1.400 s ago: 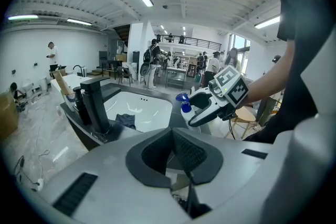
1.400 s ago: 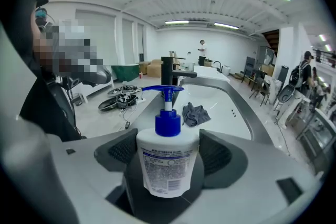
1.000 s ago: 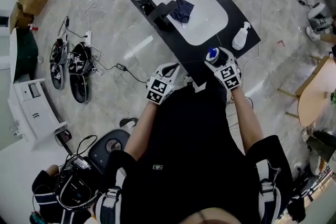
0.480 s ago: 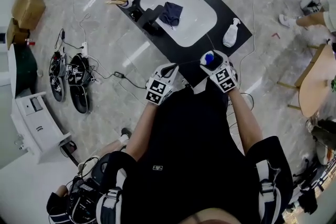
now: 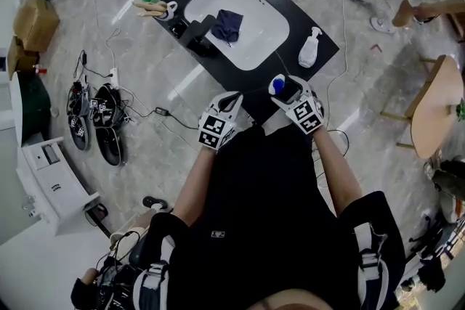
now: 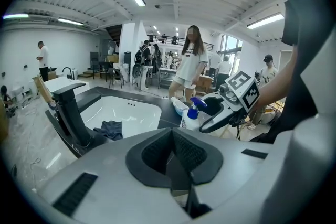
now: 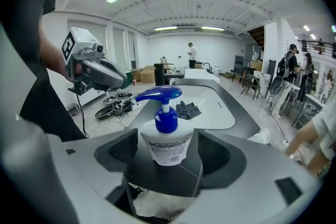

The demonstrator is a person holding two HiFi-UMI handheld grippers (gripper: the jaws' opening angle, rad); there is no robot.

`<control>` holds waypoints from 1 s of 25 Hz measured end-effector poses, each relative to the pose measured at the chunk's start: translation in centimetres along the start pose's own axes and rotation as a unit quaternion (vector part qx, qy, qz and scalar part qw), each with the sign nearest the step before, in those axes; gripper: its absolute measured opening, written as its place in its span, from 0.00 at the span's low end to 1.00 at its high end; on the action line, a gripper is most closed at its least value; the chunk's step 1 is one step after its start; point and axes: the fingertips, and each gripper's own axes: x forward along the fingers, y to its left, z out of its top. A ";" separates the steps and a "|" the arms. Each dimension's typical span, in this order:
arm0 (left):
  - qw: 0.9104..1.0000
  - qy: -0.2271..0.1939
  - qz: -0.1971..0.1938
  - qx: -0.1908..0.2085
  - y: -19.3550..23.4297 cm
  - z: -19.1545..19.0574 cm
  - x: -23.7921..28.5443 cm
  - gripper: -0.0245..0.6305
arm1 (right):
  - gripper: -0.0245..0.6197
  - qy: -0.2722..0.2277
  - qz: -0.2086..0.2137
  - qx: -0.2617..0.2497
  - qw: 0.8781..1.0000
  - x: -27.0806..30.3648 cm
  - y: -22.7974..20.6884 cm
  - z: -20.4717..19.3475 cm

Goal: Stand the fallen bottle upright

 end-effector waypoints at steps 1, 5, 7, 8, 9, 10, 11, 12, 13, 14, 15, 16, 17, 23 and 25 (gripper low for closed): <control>1.000 -0.004 0.002 -0.002 -0.1 0.3 0.1 0.06 | 0.66 0.001 0.003 0.001 1.000 -0.4 0.0 -0.4; 1.000 -0.014 0.019 -0.004 0.3 1.7 0.6 0.06 | 0.66 0.010 0.007 0.017 1.000 -1.9 -0.9 -2.4; 0.999 -0.022 0.034 -0.009 0.5 2.7 0.8 0.06 | 0.66 0.016 0.008 0.027 0.999 -2.7 -1.7 -3.5; 0.999 -0.027 0.041 -0.011 0.6 3.3 0.9 0.06 | 0.66 0.019 0.009 0.031 0.999 -3.0 -2.2 -4.0; 0.998 -0.032 0.049 -0.012 0.5 4.1 1.0 0.06 | 0.66 0.020 0.010 0.032 0.999 -3.4 -2.9 -4.4; 0.998 -0.039 0.056 -0.010 0.4 4.9 1.2 0.06 | 0.66 0.021 0.011 0.033 0.999 -3.8 -3.7 -4.8; 0.997 -0.045 0.063 -0.007 0.2 5.9 1.5 0.06 | 0.66 0.021 0.011 0.034 0.999 -4.2 -4.5 -5.0; 0.996 -0.052 0.069 -0.004 -0.2 6.9 1.8 0.06 | 0.66 0.021 0.012 0.035 0.999 -4.7 -5.3 -5.4; 0.996 -0.059 0.074 0.001 -0.7 8.0 2.2 0.06 | 0.66 0.021 0.015 0.036 0.999 -5.2 -6.1 -5.8; 0.995 -0.066 0.079 0.006 -1.2 9.2 2.8 0.06 | 0.66 0.022 0.018 0.036 0.999 -5.7 -6.9 -6.2; 0.994 -0.072 0.084 0.011 -1.6 10.3 3.4 0.06 | 0.66 0.021 0.022 0.035 0.999 -6.1 -7.7 -6.5; 0.993 -0.077 0.091 0.016 -2.0 11.4 4.2 0.06 | 0.66 0.021 0.029 0.031 0.999 -6.5 -8.5 -6.7; 0.992 -0.081 0.098 0.019 -2.4 12.3 5.0 0.06 | 0.66 0.019 0.036 0.027 0.999 -7.0 -9.3 -6.8; 0.985 -0.092 0.148 0.000 -4.7 15.6 8.9 0.06 | 0.44 0.007 0.079 -0.004 0.997 -9.9 -14.5 -7.6; 0.983 -0.093 0.160 -0.003 -5.8 16.3 9.5 0.06 | 0.25 0.004 0.089 -0.004 0.996 -10.7 -16.3 -7.8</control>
